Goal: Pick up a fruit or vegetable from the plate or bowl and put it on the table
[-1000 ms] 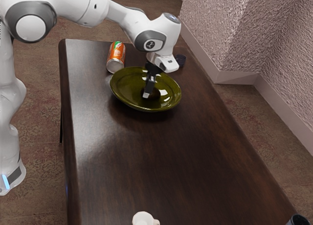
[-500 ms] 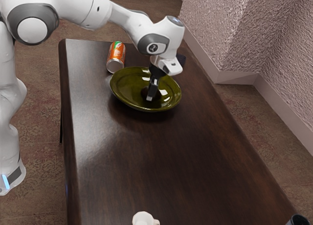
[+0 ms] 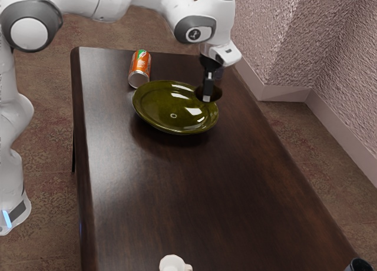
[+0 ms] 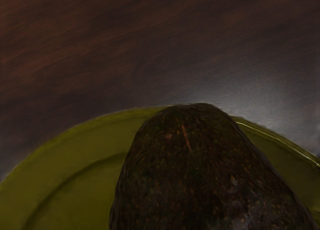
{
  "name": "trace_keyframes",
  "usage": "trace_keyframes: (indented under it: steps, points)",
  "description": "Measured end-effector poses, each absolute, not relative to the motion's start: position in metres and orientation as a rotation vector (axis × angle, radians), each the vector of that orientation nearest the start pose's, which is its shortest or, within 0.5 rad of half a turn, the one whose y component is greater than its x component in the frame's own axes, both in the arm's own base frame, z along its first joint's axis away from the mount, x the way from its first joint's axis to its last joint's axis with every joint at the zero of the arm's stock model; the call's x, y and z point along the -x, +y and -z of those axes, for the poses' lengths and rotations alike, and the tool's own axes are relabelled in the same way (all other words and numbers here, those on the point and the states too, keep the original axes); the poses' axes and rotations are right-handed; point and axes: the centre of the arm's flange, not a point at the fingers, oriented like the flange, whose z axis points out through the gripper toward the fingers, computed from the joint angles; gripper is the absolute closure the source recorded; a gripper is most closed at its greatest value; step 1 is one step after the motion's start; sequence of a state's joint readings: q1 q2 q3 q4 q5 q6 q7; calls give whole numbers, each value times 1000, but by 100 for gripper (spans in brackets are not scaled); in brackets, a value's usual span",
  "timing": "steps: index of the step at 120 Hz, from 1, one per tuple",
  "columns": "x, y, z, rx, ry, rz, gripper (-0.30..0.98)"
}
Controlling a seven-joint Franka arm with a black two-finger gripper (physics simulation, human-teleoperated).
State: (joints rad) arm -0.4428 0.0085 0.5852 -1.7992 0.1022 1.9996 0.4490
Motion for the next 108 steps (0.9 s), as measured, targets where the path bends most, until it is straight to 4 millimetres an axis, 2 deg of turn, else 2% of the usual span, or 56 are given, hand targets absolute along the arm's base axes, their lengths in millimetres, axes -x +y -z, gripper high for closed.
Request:
trace_keyframes:
  steps: [13, 19, 23, 30, 33, 37, 41, 48, 62, 86, 108]
  points:
    - [-588, 74, -561, 2930, 501, 266, 68]
    - [-599, 53, -565, 2916, 528, 278, 69]
    - [-609, 20, -566, 2900, 590, 284, 68]
    - [-617, -73, -560, 2867, 781, 291, 68]
    - [-618, -108, -555, 2855, 848, 287, 69]
    - [-620, -135, -549, 2845, 893, 280, 70]
    - [-624, -148, -545, 2844, 905, 274, 71]
    - [-629, -158, -540, 2850, 907, 267, 71]
    - [-630, -163, -537, 2867, 896, 256, 69]
    - [-627, -168, -538, 2910, 909, 250, 26]
    - [-625, -171, -538, 2927, 941, 241, 8]
